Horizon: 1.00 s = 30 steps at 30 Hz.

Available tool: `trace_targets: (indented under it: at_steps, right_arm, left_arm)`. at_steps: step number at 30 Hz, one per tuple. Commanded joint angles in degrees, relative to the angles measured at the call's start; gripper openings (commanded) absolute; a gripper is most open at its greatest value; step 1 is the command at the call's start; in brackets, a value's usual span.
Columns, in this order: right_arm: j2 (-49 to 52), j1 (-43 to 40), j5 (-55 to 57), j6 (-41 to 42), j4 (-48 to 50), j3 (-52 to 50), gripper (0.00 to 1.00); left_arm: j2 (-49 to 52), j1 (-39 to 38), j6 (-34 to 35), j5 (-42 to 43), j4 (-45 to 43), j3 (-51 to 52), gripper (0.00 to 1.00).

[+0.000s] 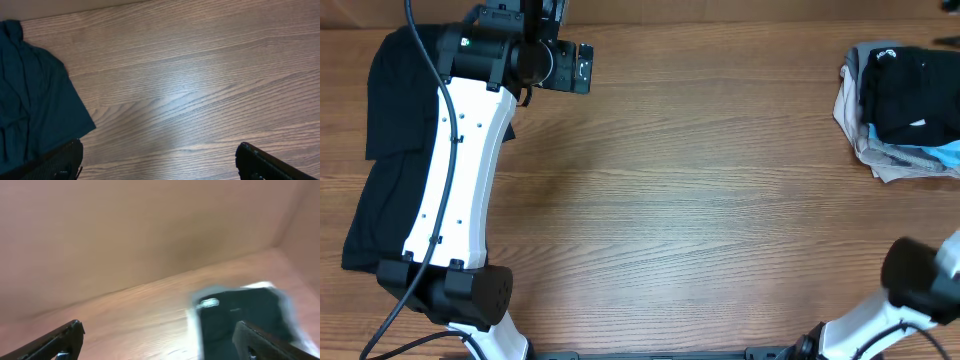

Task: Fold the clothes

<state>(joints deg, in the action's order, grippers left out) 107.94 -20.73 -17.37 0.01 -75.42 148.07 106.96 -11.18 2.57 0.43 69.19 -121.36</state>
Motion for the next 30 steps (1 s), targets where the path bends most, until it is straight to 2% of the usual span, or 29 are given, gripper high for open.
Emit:
trace_targets:
  at_steps: [1, 6, 8, 13, 19, 21, 26, 30]
  right_arm:
    - [-1.97, 5.64, -8.72, 0.31, -3.52, 0.57, 1.0]
    - [-2.86, 16.02, -28.33, 0.28, -11.93, 0.48, 1.0]
    - [-2.71, 19.69, -31.89, 0.24, -13.33, 0.39, 1.0]
    - [-2.71, 26.49, -31.32, 0.22, -13.62, 0.39, 1.0]
    - [-2.71, 27.52, -31.08, 0.17, -13.68, 0.39, 1.0]
    - [-2.8, 27.54, -26.23, 0.15, -14.05, 0.39, 1.0]
    - [-4.76, 30.82, -4.09, 0.17, -12.24, -0.68, 1.0]
    - [-8.0, 33.48, 5.88, 0.15, -4.63, -7.54, 1.0]
  left_arm:
    - [0.66, 0.28, -0.66, 0.66, -0.04, 0.13, 1.0]
    - [0.66, 0.28, -0.66, 0.66, -0.04, 0.13, 1.0]
    - [0.66, 0.28, -0.66, 0.66, -0.04, 0.13, 1.0]
    - [0.66, 0.28, -0.66, 0.66, -0.04, 0.13, 1.0]
    - [0.66, 0.28, -0.66, 0.66, -0.04, 0.13, 1.0]
    - [0.66, 0.28, -0.68, 0.66, -0.04, 0.13, 1.0]
    - [0.66, 0.28, -0.68, 0.66, -0.04, 0.13, 1.0]
    - [0.66, 0.28, -0.66, 0.66, -0.04, 0.13, 1.0]
